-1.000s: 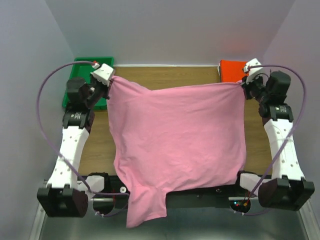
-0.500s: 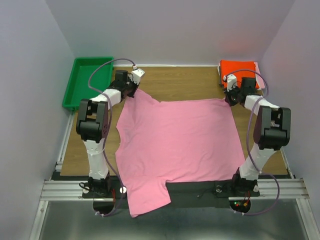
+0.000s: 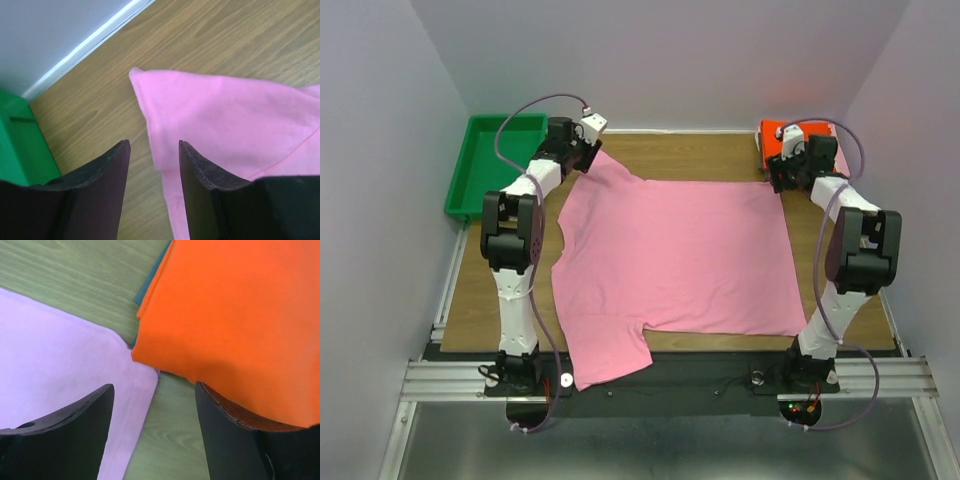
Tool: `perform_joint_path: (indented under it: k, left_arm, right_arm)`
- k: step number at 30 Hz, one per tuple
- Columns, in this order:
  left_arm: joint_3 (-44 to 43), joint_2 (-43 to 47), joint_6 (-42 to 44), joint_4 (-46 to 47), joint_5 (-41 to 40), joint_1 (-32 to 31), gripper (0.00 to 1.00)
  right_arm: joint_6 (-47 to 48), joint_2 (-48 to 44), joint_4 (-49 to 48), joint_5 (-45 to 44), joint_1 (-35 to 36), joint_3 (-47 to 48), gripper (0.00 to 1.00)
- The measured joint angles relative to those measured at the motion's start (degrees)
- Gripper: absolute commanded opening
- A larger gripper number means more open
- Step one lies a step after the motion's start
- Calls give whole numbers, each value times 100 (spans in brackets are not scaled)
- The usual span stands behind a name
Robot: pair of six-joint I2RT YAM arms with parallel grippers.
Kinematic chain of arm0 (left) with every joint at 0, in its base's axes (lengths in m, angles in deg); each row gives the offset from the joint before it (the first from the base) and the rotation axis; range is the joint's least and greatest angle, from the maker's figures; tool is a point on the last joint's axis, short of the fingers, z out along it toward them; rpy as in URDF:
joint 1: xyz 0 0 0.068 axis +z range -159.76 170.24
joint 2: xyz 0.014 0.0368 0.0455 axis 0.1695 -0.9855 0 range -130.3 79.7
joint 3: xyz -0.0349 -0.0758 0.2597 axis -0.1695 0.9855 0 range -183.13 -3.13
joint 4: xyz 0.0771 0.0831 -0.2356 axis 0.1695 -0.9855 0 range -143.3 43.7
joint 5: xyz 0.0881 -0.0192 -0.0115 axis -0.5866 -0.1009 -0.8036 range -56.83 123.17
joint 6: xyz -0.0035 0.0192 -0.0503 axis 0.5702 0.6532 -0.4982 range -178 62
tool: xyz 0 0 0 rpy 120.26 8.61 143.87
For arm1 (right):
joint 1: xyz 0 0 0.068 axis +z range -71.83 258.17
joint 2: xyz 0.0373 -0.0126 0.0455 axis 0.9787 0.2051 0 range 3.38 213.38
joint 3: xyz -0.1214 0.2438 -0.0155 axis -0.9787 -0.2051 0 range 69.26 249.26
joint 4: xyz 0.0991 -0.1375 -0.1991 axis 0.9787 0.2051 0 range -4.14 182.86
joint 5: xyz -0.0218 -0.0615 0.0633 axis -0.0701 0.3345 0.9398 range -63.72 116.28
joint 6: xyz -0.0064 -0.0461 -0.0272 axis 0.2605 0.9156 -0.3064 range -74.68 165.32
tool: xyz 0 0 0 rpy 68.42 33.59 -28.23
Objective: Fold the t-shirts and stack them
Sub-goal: Flatten the tshirt out
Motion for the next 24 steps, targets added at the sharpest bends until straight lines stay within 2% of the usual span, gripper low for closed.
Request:
perform_joint_path:
  k: [3, 8, 11, 18, 24]
  left_arm:
    - [468, 466, -9, -168, 111, 138, 56]
    - [1672, 1891, 63, -654, 402, 374, 54]
    - [2229, 2575, 111, -804, 654, 376, 52]
    - [3617, 3193, 299, -1169, 960, 315, 50]
    - [4878, 3530, 540, -1482, 857, 317, 43]
  right_arm:
    - [-9, -535, 258, 55, 0, -116, 74]
    - [81, -1976, 997, 332, 0, -348, 73]
    - [175, -2396, 1340, 481, 2, -522, 73]
    - [483, -2520, 2671, 592, 2, -1635, 68]
    - [817, -2822, 3296, 544, 2, -2658, 64]
